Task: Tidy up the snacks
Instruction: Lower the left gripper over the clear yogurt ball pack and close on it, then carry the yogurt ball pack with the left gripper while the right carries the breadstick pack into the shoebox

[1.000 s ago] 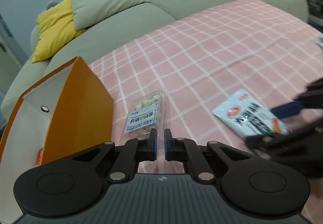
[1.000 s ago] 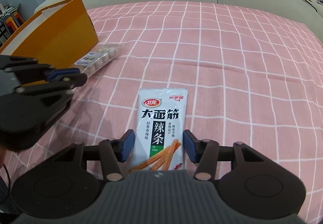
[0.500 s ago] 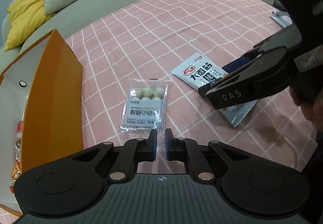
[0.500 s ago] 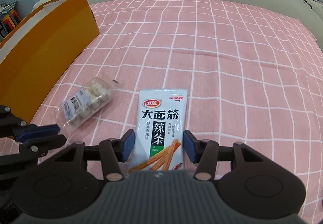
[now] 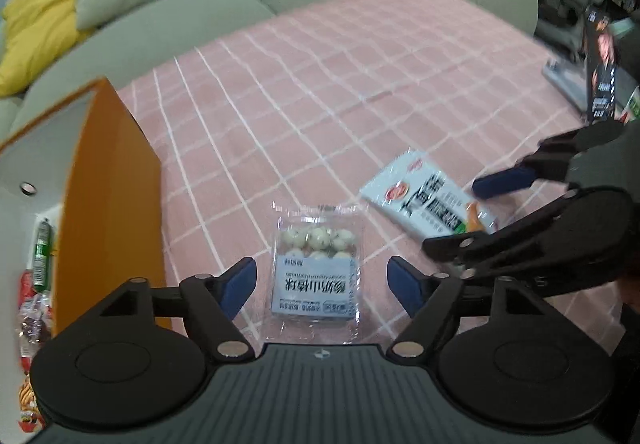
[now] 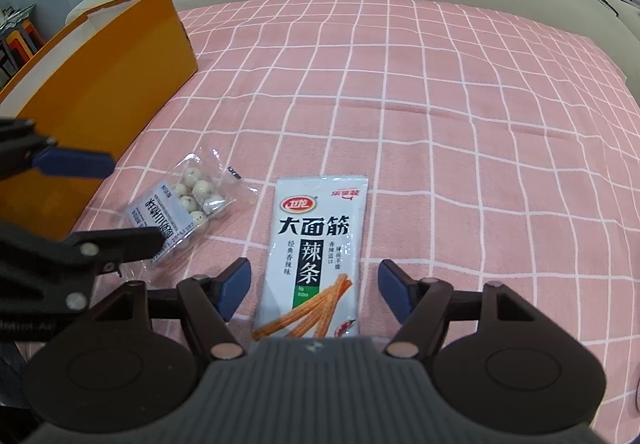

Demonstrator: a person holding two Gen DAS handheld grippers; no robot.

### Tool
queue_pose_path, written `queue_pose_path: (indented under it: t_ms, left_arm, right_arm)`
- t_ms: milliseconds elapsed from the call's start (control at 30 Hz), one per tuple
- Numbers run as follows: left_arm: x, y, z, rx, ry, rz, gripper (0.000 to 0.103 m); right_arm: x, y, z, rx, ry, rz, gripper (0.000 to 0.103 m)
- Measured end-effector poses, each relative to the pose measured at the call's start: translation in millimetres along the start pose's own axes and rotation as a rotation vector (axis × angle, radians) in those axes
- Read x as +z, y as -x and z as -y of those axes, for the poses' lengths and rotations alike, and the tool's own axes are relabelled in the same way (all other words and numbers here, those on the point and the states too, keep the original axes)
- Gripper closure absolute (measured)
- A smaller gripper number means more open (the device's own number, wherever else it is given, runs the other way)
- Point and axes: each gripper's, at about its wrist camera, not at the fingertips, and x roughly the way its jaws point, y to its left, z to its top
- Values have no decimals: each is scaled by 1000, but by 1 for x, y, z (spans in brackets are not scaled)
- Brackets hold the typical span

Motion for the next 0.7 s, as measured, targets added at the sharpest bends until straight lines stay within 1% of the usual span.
queue_pose_path:
  t_ms: [67, 167, 233, 400, 500, 567, 700]
  left_arm:
    - [0, -9, -1, 6, -10, -23, 16]
    - [-1, -17, -2, -11, -18, -41, 16]
    - [-2, -22, -2, -16, -18, -55, 16]
    - [-5, -29, -2, -31, -18, -73, 18]
    - [-7, -34, -3, -36, 2, -100, 28]
    - [-8, -33, -5, -54, 22, -99, 33]
    - [-8, -33, -7, -47, 64, -104, 35]
  right_arm:
    - [1, -2, 0, -12, 2, 0, 36]
    - [2, -3, 0, -7, 3, 3, 36]
    - [2, -6, -3, -23, 30, -1, 41]
    - [2, -12, -10, -59, 85, -3, 45]
    - [1, -17, -16, -85, 128, -8, 46]
    - [1, -17, -17, -85, 127, -3, 51]
    - [2, -17, -16, -85, 114, -3, 54]
